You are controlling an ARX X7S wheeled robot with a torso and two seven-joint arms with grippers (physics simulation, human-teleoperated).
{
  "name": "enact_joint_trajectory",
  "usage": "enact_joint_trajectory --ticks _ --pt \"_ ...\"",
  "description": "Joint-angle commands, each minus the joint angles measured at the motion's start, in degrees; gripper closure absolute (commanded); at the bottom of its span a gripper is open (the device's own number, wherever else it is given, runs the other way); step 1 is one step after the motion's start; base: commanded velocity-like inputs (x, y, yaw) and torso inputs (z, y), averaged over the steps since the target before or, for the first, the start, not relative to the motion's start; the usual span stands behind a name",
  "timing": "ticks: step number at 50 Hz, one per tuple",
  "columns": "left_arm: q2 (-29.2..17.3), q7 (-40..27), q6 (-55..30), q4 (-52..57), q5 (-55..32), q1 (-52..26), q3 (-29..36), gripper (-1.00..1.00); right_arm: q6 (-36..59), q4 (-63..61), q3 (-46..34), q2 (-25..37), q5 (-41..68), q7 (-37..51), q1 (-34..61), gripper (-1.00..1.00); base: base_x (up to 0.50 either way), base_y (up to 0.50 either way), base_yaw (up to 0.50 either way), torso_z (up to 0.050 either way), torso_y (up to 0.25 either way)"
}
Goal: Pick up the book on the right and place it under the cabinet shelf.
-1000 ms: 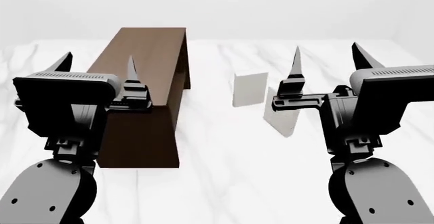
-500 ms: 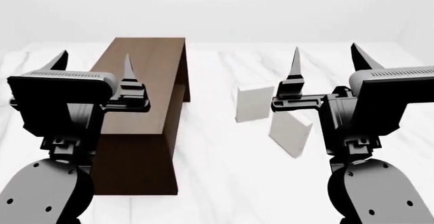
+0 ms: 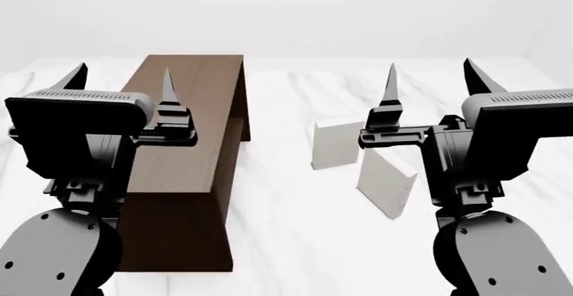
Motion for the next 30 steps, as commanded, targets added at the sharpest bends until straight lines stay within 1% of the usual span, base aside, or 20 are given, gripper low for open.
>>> enact_joint_trajectory --ticks 1,15,20,22,25,30 --pt "-0.2 -0.3 -0.54 0.36 -0.38 -0.42 0.09 -1.0 -0.04 -0.07 -0.1 0.33 0.37 0.24 0.04 -1.0 0.12 0.0 0.0 0.0 0.0" --pt "-0.46 -0.67 -1.67 1.37 -0.99 -1.39 0.16 -1.0 0.05 -0.36 -0.04 0.53 1.05 0.49 0.39 -1.0 0.12 0.0 0.0 0.0 0.0" --pt "-0.65 -1.0 -3.1 2.51 -1.34 -2.21 0.05 -1.0 1.86 -1.29 0.9 0.31 2.19 0.73 1.56 -1.0 0.0 0.0 0.0 0.0 0.002" --pt "-0.72 -1.21 -4.24 3.49 -1.63 -2.76 -0.08 -1.0 4.96 -1.86 2.52 -0.07 4.74 -0.02 3.12 -1.0 0.0 0.0 0.0 0.0 0.0" --pt "-0.8 -1.53 -6.44 5.33 -2.28 -3.94 -0.47 -1.0 11.37 -2.42 2.47 1.06 5.67 0.3 6.68 -1.0 0.0 0.0 0.0 0.0 0.0" --pt "-0.87 -1.89 -10.67 8.4 -3.69 -6.88 -1.2 -1.0 20.24 -2.84 3.65 3.62 8.94 -2.0 13.07 -1.0 0.0 0.0 0.0 0.0 0.0"
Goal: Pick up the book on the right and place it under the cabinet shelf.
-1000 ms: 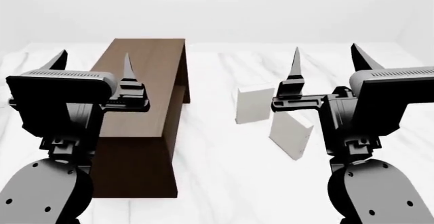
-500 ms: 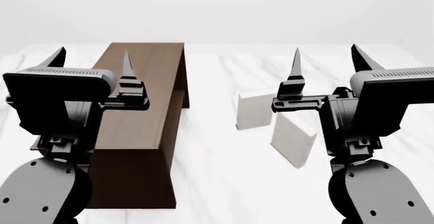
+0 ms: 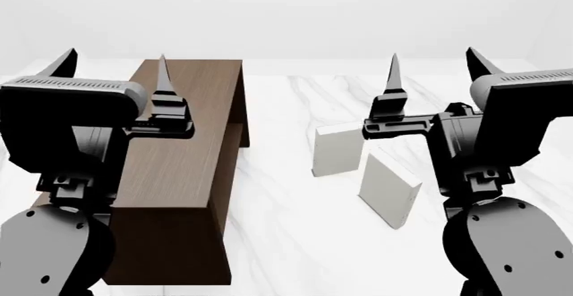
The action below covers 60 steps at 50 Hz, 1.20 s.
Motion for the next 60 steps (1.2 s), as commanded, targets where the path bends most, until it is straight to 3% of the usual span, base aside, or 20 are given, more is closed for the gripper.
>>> enact_joint_trajectory --ticks 1,11,29,60 --pt "-0.29 -0.78 -6.33 4.73 -1.97 -4.22 -0.93 -1.0 14.54 -1.19 2.47 2.82 5.6 -2.42 9.58 -1.0 0.0 0.0 0.0 0.0 0.0" --pt "-0.75 -1.1 -13.13 8.01 -4.09 -10.64 -2.15 -1.0 24.38 2.71 1.79 8.8 8.98 -6.95 21.78 -1.0 0.0 0.0 0.0 0.0 0.0" --pt "-1.44 -1.39 -15.38 9.61 -5.75 -12.3 -3.41 -1.0 26.62 19.07 -6.41 16.25 8.67 -13.5 34.21 -1.0 0.0 0.0 0.0 0.0 0.0" --pt "-2.23 -2.65 -15.34 10.26 -7.51 -11.78 -3.42 -1.0 27.31 36.04 -17.76 20.06 12.9 -26.24 35.03 -1.0 0.0 0.0 0.0 0.0 0.0"
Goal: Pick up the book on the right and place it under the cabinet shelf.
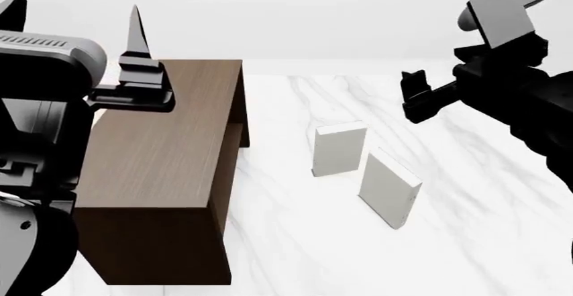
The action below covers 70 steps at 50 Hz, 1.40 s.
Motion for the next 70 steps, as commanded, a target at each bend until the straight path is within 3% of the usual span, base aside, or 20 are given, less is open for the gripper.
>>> enact_joint_trajectory --ticks 1,13,34,70 --pt "-0.4 -0.48 -0.03 0.24 -0.67 0.15 0.0 -1.0 -0.03 4.94 -4.24 0.97 0.79 -3.4 -0.24 -1.0 0.0 0.0 0.0 0.0 0.0" --pt "-0.88 -0.95 -0.78 0.79 -1.8 -0.46 -0.41 -1.0 -4.57 11.71 -7.82 0.02 -0.86 -4.66 -2.06 -1.0 0.0 0.0 0.0 0.0 0.0" --pt "-1.93 -2.31 -0.18 0.35 -2.56 -0.35 0.37 -1.0 -0.5 18.67 -8.92 -0.39 0.8 -7.08 -0.16 -1.0 0.0 0.0 0.0 0.0 0.0" --pt "-3.21 -4.13 0.47 0.8 -4.97 0.71 -0.13 -1.0 -9.57 24.33 -10.21 -0.58 -1.55 -5.54 -7.59 -1.0 0.0 0.0 0.0 0.0 0.0"
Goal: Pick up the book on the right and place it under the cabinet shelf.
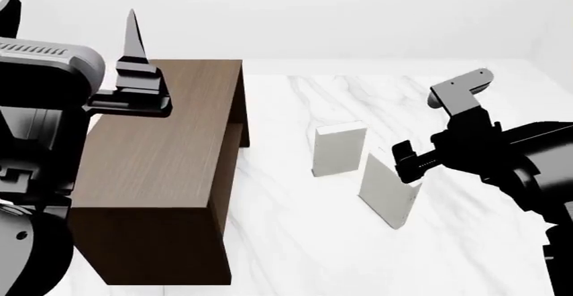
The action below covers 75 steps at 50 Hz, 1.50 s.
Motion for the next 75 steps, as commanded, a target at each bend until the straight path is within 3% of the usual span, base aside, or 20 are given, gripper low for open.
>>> enact_joint_trajectory --ticks 1,75 --pt "-0.38 -0.73 0.15 0.01 -0.73 0.1 0.11 -1.0 -2.88 2.09 -0.05 -0.29 -0.5 0.34 -2.26 -1.0 0.0 0.0 0.0 0.0 0.0" --pt "-2.46 -4.49 0.9 -0.08 -6.01 -0.78 0.67 -1.0 -17.91 19.24 -1.09 -5.29 -3.17 -0.26 -6.83 -1.0 0.0 0.0 0.0 0.0 0.0"
